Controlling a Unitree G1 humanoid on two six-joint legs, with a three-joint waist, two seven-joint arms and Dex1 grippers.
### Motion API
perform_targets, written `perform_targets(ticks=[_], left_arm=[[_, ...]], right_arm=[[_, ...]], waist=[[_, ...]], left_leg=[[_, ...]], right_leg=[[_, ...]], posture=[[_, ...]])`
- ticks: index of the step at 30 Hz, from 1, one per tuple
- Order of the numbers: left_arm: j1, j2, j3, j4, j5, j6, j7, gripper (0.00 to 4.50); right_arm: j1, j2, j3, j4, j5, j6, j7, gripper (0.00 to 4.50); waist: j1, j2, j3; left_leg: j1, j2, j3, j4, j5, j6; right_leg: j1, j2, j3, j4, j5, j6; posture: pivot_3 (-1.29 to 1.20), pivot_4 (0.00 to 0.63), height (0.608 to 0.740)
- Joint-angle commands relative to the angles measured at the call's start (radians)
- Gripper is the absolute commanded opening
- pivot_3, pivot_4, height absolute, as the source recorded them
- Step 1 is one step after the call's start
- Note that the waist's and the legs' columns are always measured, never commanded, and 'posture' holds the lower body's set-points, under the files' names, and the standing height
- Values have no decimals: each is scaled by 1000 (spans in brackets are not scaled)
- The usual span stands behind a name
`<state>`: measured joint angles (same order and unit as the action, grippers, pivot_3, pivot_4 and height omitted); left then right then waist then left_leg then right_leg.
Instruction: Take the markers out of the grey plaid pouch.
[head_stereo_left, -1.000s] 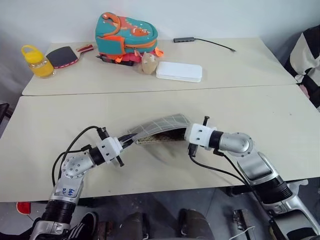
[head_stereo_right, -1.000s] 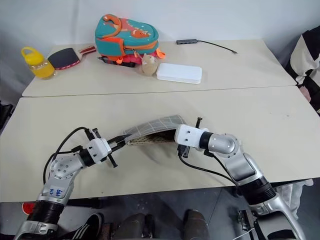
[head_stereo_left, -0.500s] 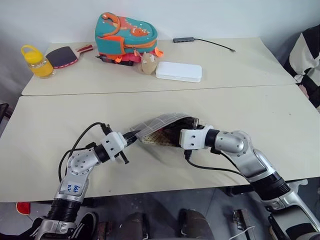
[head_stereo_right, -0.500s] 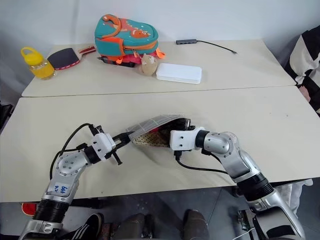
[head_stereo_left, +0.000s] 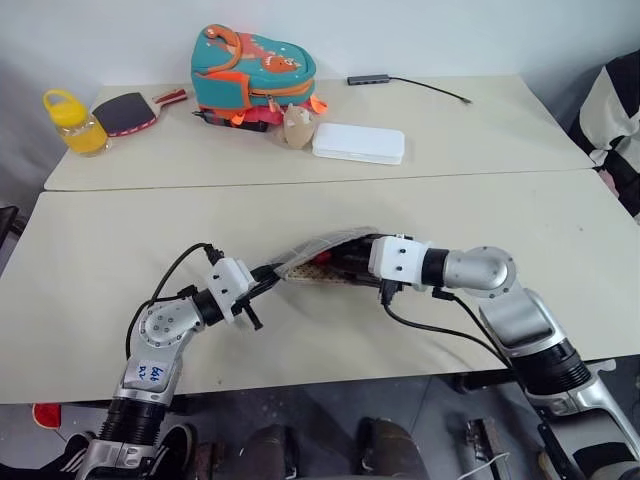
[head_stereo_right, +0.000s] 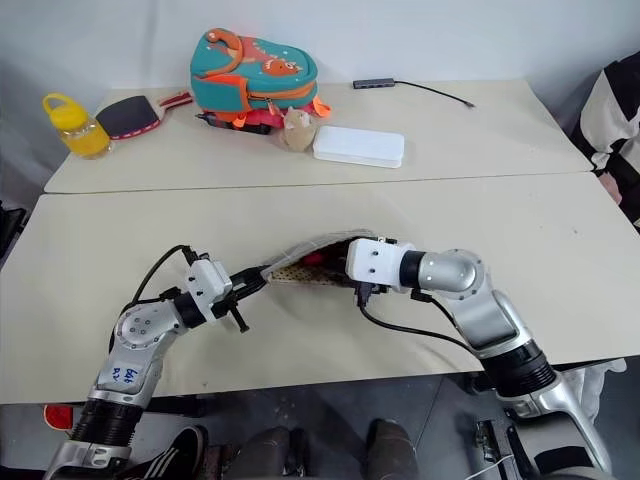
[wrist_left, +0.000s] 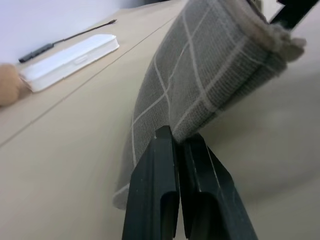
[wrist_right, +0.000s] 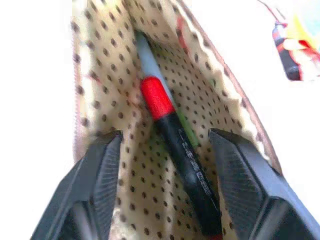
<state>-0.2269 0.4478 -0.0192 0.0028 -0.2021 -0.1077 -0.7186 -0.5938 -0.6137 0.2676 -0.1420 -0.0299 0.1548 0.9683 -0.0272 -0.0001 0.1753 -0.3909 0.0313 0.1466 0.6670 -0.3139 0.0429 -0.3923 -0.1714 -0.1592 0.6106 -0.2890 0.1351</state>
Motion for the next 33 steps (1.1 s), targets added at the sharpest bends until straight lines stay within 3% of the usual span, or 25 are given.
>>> perform_targets(ticks=[1,8,17,26,29,33], left_arm=[[-10,-6,2,-92,-95,116,-29,0],[-25,-13,-17,-185,-275,427,-79,0],[-38,-57,-27,-195,-308,519,-92,0],[-30,-74,-36,-209,-304,529,-91,0],[-28,-80,-34,-208,-295,522,-85,0],[-22,-83,-28,-202,-274,499,-74,0]], right_arm=[[-84,-56,-2,-61,21,57,94,2825],[-185,-112,49,26,-19,43,204,2825],[-223,-79,139,123,-105,-15,237,2825],[-205,-20,157,215,-205,-100,132,2825],[-197,-15,148,222,-213,-117,112,2182],[-192,-11,118,193,-180,-113,109,842]], waist=[[0,0,0],[1,0,0],[0,0,0],[0,0,0],[0,0,0],[0,0,0]], left_leg=[[0,0,0,0,0,0],[0,0,0,0,0,0],[0,0,0,1,0,0],[0,0,0,1,0,-1],[0,0,0,1,0,-1],[0,0,0,1,0,-1]], right_leg=[[0,0,0,0,0,0],[0,0,0,0,0,0],[0,1,0,0,0,0],[0,1,0,0,0,0],[0,1,0,0,0,0],[0,1,0,0,0,0]], posture=[[0,150,740],[0,150,740],[0,150,740],[0,150,740],[0,150,740],[0,150,740]])
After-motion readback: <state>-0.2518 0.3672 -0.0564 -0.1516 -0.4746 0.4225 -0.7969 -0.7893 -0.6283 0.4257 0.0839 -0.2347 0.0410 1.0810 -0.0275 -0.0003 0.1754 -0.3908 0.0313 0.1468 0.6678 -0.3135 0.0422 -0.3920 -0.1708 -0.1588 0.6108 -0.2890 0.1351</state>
